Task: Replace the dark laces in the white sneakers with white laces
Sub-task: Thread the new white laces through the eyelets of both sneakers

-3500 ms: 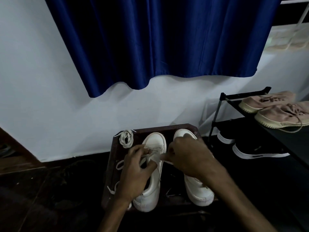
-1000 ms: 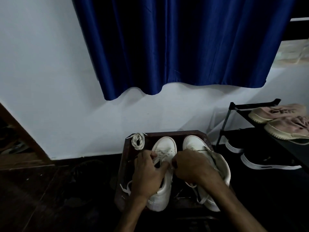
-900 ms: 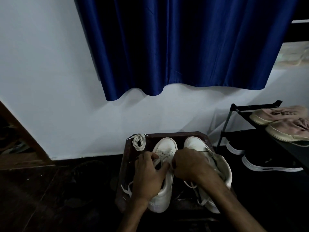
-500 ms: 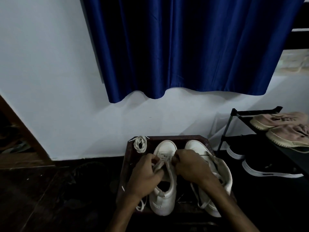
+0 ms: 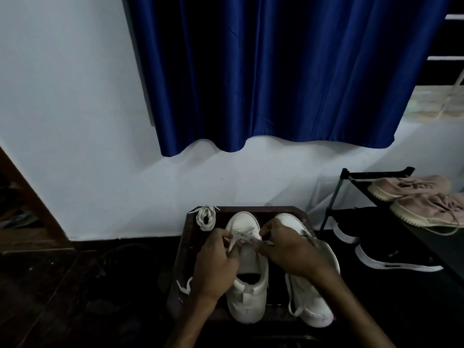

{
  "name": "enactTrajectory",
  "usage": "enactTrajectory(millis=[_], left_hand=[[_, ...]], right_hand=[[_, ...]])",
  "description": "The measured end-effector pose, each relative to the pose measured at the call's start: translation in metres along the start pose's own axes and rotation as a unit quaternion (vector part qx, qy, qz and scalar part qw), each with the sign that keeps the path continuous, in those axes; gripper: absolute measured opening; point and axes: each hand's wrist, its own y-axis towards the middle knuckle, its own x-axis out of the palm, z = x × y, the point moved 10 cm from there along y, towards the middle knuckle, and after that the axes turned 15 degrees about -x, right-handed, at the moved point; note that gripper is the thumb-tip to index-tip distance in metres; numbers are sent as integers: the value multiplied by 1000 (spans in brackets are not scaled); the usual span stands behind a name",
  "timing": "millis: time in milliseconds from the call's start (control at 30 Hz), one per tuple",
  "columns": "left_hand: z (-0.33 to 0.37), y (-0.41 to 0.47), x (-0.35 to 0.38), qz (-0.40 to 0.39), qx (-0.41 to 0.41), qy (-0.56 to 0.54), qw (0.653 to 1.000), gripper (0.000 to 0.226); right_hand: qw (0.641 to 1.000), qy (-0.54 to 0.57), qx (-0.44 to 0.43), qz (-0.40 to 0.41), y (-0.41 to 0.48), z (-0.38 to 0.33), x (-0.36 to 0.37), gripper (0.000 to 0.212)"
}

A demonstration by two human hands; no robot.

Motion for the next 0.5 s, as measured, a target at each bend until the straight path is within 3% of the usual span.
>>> enactTrajectory(millis=[67, 133, 200, 267, 300, 367, 433, 500], left_hand=[[-1, -1, 3, -8, 15, 17, 1000, 23], [2, -3, 1, -11, 41, 37, 998, 31], [23, -13, -17, 50, 115, 26, 992, 33], [55, -29, -46, 99, 176, -64, 977, 20], [71, -33, -54, 78, 176, -123, 973, 14], [105, -35, -45, -69, 132, -232, 961, 19], [139, -38, -26, -221, 90, -307, 921, 32], [167, -43, -22, -281, 92, -294, 909, 33]], right_hand=[[999, 45, 8, -13, -1, -2, -13, 34], [987, 160, 23, 25, 1, -7, -38, 30], [951, 301, 24, 68, 5, -20, -68, 24], [894, 439, -11, 90, 12, -46, -95, 24], [856, 507, -39, 93, 16, -62, -106, 25], [787, 603, -94, 93, 25, -94, -120, 26], [753, 637, -131, 99, 34, -117, -129, 28], [738, 645, -156, 119, 40, -132, -139, 28]])
